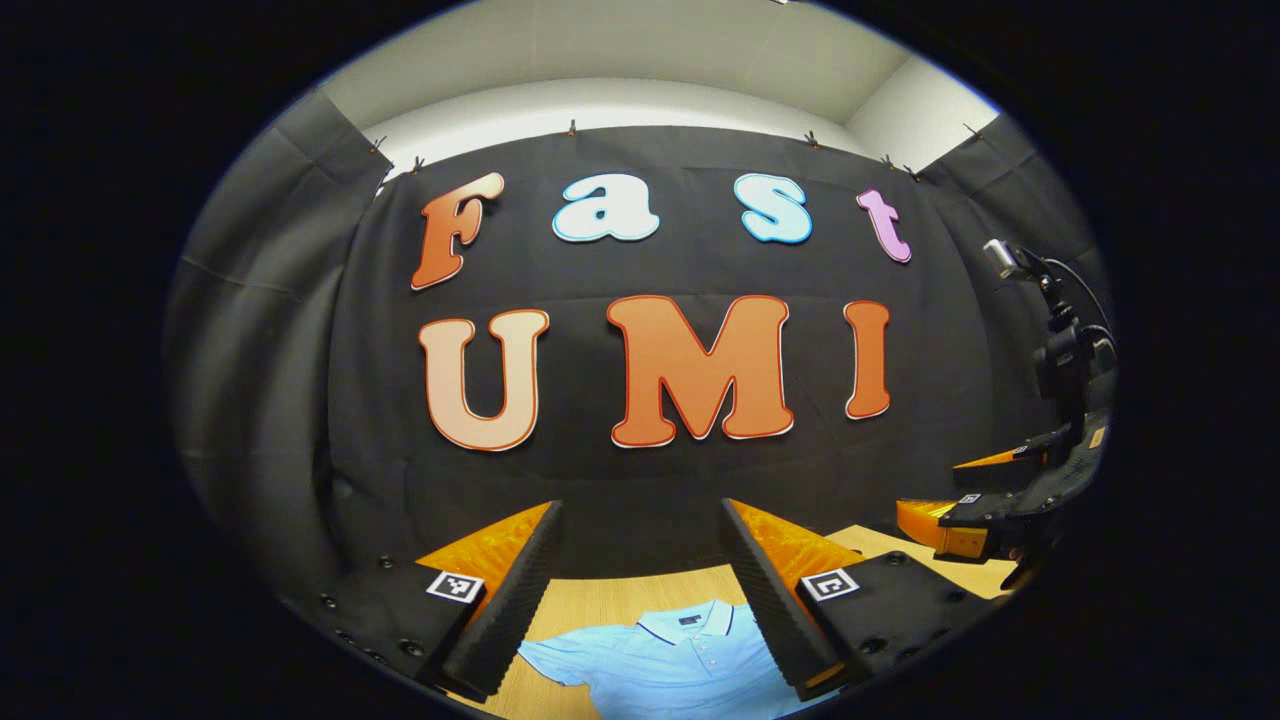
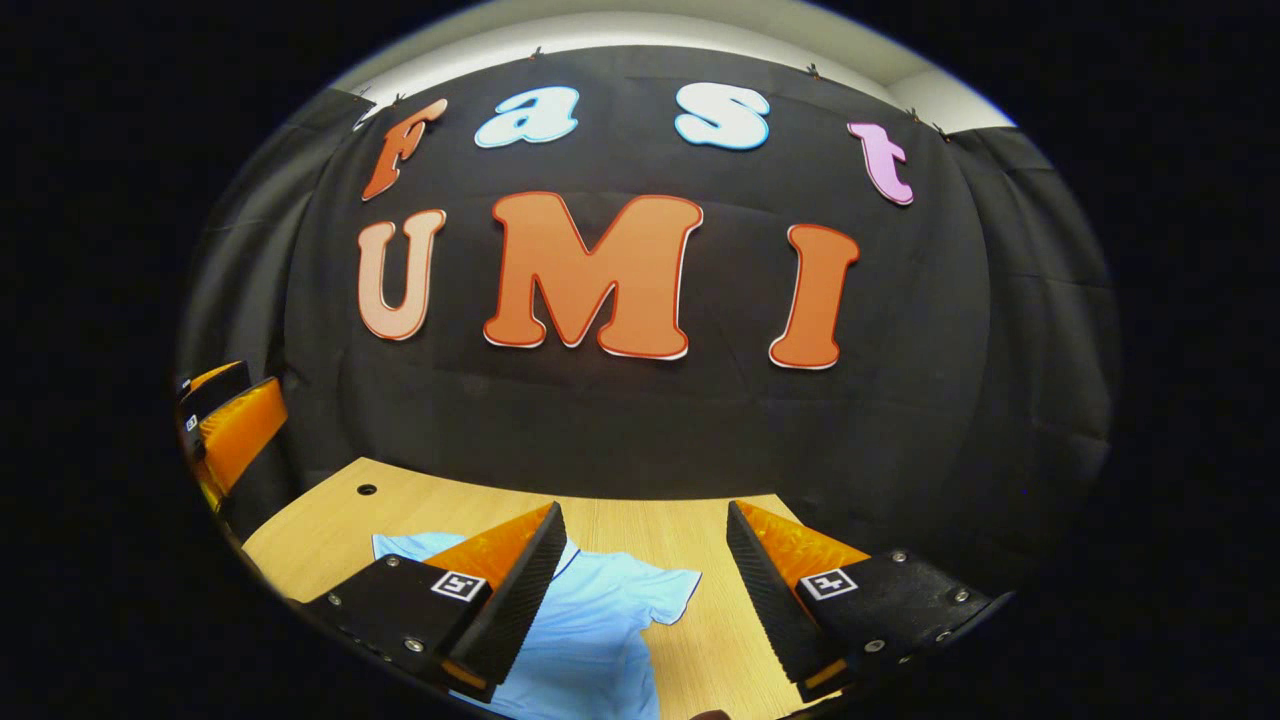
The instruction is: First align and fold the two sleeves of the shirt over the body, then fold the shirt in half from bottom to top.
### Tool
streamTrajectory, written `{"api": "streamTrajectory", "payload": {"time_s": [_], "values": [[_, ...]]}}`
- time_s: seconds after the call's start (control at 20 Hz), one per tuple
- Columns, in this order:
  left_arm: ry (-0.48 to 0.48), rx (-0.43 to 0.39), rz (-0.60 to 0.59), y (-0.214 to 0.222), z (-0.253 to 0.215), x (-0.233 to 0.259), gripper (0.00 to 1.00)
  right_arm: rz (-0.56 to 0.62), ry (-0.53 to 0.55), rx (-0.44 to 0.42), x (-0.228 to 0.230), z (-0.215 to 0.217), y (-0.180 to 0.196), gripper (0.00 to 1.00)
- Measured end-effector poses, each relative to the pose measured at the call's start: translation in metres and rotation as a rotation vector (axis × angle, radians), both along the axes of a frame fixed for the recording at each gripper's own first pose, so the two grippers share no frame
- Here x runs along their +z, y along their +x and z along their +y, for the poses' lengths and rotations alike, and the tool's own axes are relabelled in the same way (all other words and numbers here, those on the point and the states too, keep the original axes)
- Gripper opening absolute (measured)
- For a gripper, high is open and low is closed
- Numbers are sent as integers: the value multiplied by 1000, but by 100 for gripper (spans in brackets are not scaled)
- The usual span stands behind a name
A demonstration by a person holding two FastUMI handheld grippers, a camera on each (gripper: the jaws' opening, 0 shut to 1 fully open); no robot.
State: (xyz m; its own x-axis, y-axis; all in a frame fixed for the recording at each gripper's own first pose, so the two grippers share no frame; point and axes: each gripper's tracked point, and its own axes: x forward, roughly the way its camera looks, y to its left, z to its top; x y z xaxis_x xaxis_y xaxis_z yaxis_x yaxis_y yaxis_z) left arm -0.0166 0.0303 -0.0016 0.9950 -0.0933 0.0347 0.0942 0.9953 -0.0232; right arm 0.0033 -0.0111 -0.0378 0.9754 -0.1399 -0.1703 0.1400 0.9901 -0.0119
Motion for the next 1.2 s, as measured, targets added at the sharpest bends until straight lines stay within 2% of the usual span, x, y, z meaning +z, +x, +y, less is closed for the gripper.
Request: {"api": "streamTrajectory", "payload": {"time_s": [0.2,0.3,0.65,1.0,1.2], "values": [[26,15,-12,0,-4,5,99,114,32,20,-33,-15,22,98],[44,69,-6,-2,1,7,99,189,65,43,-54,-21,38,98],[102,181,67,-5,6,-9,100,469,124,53,-144,-47,93,96],[146,274,134,-6,10,-25,100,713,132,75,-226,-55,123,93],[144,314,147,-8,10,-27,99,824,205,77,-263,-53,137,86]]}}
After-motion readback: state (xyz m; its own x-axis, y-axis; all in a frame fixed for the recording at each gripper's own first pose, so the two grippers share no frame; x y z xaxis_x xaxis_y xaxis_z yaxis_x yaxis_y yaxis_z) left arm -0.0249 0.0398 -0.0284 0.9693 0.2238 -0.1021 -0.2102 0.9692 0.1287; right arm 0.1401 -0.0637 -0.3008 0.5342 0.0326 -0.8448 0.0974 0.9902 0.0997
